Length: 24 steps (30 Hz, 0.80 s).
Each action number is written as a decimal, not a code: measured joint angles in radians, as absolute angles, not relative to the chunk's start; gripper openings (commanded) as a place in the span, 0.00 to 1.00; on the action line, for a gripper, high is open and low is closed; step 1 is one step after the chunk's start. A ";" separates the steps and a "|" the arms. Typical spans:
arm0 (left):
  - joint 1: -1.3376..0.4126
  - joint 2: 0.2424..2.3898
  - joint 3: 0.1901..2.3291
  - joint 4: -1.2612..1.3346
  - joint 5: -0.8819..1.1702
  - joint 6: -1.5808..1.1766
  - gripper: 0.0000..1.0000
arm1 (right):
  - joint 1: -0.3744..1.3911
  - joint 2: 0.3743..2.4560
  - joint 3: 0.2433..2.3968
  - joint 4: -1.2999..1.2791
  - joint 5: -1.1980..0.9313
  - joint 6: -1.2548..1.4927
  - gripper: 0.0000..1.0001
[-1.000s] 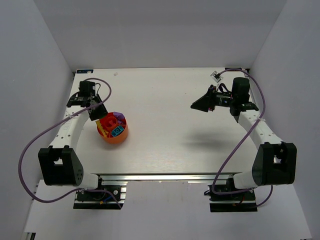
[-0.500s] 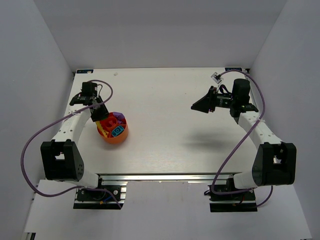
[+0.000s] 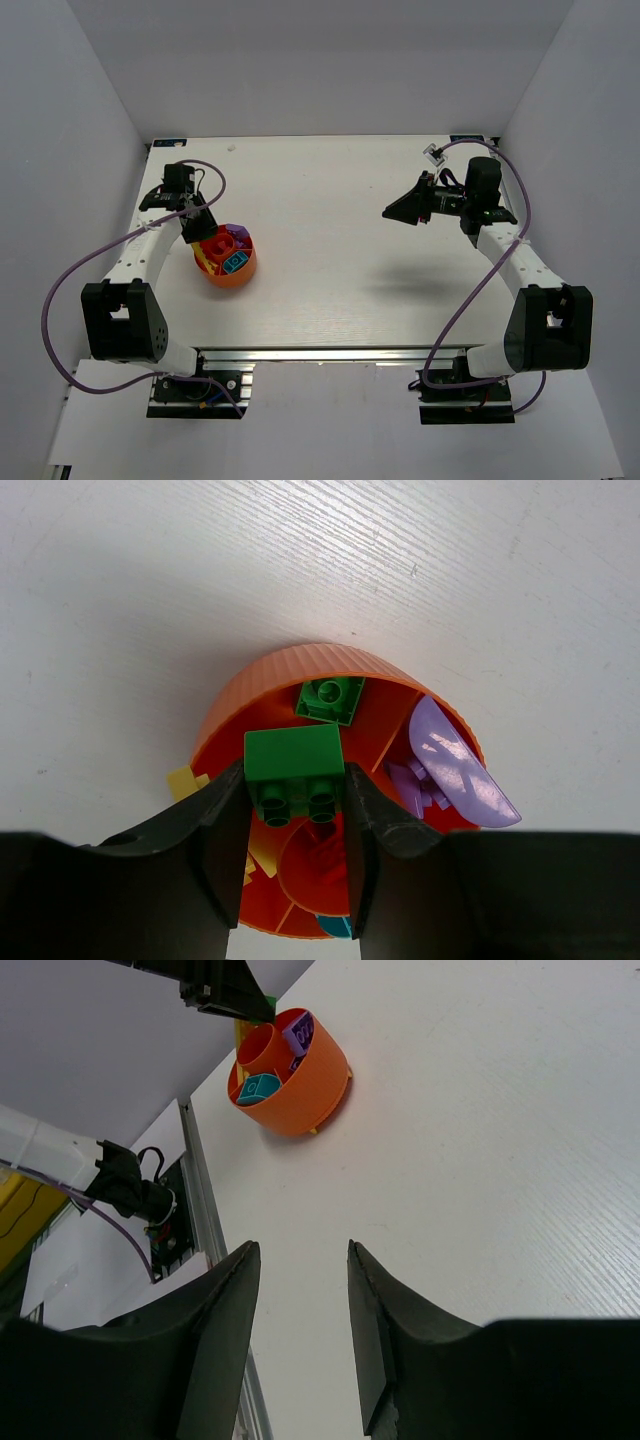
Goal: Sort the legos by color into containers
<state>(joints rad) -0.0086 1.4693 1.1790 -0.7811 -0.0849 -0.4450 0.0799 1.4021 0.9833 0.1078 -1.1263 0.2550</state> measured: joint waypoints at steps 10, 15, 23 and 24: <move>-0.009 1.469 1.179 -0.786 -0.080 -0.444 0.62 | 0.080 1.402 0.983 0.108 -1.126 0.259 0.46; -0.009 1.468 1.190 -0.791 -0.077 -0.445 0.63 | 0.080 1.402 0.983 0.109 -1.126 0.260 0.47; -0.009 1.460 1.228 -0.805 -0.083 -0.442 0.57 | 0.080 1.402 0.983 0.109 -1.126 0.262 0.47; -0.009 1.458 1.242 -0.805 -0.083 -0.438 0.43 | 0.080 1.402 0.983 0.109 -1.126 0.262 0.47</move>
<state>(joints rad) -0.0086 1.4582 1.2415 -0.8051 -0.0826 -0.4381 0.0795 1.4021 0.9833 0.1093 -1.1263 0.2623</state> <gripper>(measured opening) 0.586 0.468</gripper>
